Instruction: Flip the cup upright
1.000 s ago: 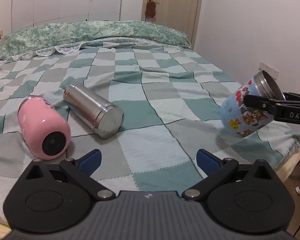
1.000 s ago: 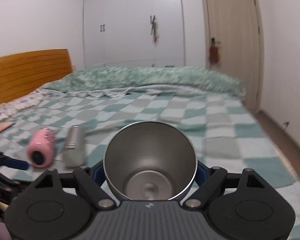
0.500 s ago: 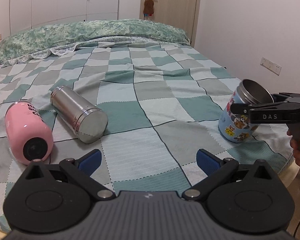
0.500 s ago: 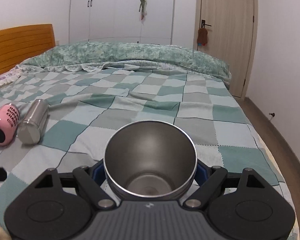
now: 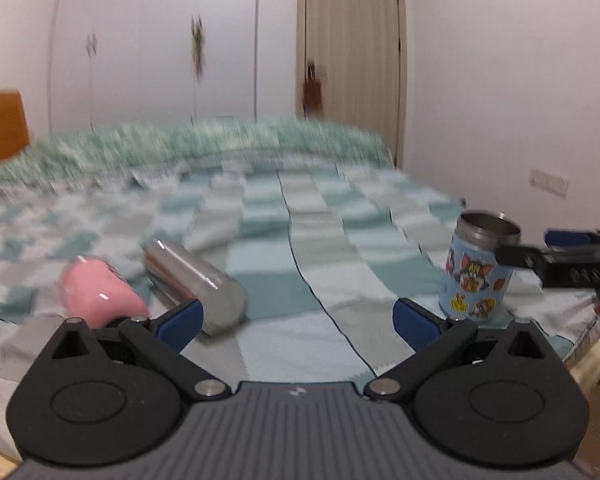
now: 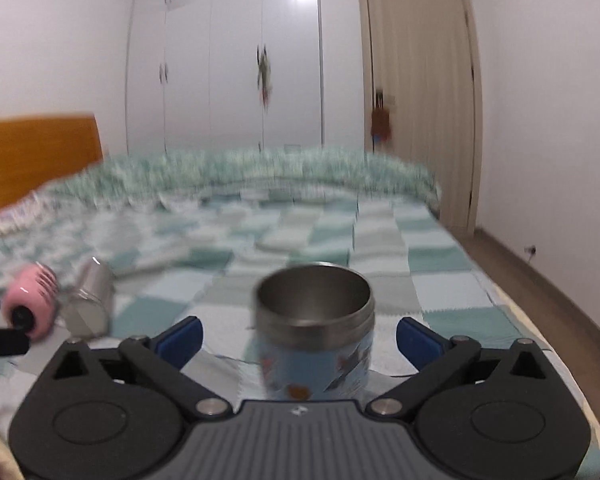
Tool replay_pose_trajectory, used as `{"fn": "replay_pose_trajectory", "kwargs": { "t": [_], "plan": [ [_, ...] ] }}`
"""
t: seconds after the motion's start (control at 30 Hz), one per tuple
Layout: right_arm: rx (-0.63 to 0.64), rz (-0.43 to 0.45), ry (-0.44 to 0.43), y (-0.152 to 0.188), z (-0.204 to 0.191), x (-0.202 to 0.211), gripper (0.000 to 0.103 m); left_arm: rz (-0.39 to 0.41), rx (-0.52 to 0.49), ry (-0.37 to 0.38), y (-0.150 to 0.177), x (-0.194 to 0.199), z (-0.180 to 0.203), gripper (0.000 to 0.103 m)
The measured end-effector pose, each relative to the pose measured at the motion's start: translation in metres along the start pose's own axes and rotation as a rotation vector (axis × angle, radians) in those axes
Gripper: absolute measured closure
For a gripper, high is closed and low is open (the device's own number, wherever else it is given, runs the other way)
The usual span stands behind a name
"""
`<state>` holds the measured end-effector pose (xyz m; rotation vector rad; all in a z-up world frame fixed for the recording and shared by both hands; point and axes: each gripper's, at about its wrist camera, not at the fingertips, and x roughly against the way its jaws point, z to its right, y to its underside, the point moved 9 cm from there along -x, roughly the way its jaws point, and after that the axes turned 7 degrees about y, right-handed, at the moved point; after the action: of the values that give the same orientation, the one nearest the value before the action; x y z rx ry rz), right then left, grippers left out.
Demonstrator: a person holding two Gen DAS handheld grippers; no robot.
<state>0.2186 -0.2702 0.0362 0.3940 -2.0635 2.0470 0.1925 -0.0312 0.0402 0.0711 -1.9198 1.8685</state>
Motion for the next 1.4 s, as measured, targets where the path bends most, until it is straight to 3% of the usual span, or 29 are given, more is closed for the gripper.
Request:
{"fn": "replay_pose_trajectory", "kwargs": {
  "t": [0.1, 0.3, 0.5, 1.4],
  "plan": [
    [0.010, 0.086, -0.017, 0.014, -0.013, 0.031, 0.000, 0.075, -0.012, -0.028, 0.010, 0.022, 0.000, 0.000],
    [0.021, 0.223, -0.029, 0.053, -0.034, 0.077, 0.000, 0.151, 0.022, -0.058, 0.050, 0.048, -0.010, 0.000],
    [0.079, 0.330, -0.003, 0.063, -0.047, 0.106, 0.000, 0.178, 0.011, -0.096, 0.073, 0.056, -0.016, 0.000],
    [0.076, 0.329, -0.005, 0.066, -0.050, 0.110, 0.000, 0.218, 0.001, -0.103, 0.075, 0.064, -0.016, 0.000]
  ]
}}
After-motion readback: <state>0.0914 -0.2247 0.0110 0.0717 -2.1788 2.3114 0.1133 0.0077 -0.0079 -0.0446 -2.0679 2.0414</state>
